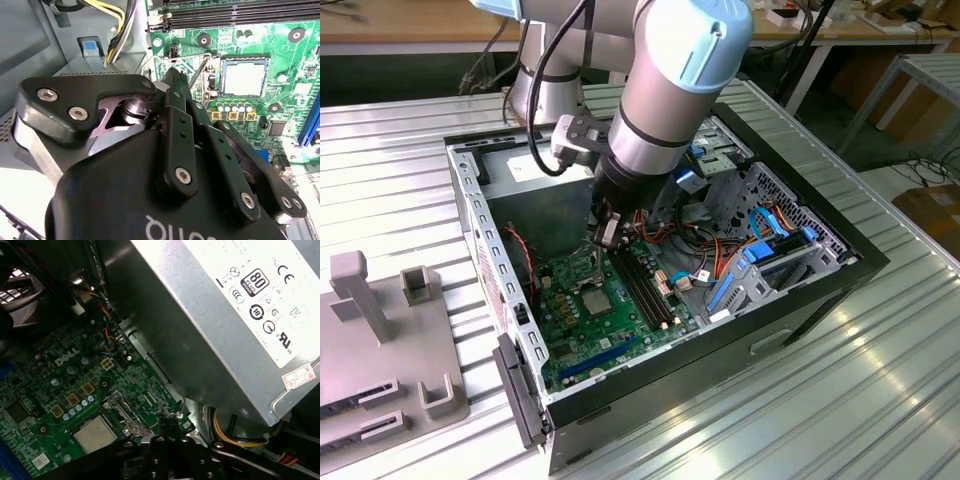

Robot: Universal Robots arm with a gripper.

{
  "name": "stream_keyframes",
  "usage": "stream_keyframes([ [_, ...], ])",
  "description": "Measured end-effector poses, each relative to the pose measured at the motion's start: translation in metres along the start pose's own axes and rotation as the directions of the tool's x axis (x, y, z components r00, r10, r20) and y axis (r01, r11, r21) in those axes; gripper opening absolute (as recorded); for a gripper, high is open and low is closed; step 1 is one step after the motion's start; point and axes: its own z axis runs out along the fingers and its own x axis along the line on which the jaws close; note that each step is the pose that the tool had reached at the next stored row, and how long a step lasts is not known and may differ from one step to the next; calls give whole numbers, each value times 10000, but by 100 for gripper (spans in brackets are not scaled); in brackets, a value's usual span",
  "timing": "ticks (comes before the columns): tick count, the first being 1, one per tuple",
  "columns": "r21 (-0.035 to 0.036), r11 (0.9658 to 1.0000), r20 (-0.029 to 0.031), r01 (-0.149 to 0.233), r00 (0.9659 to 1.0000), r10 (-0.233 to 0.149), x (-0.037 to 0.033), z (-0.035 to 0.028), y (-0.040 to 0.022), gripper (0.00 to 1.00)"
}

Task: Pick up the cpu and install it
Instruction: 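Close the cpu cover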

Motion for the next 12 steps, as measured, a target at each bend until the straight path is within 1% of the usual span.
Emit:
stream_keyframes([
  [3,-6,10000,3,18,10000,-18,-1,-45,2,11],
  [4,-8,10000,5,22,10000,-22,1,-51,2,11],
  [12,-13,10000,-2,62,10000,-62,40,-70,-26,11],
])
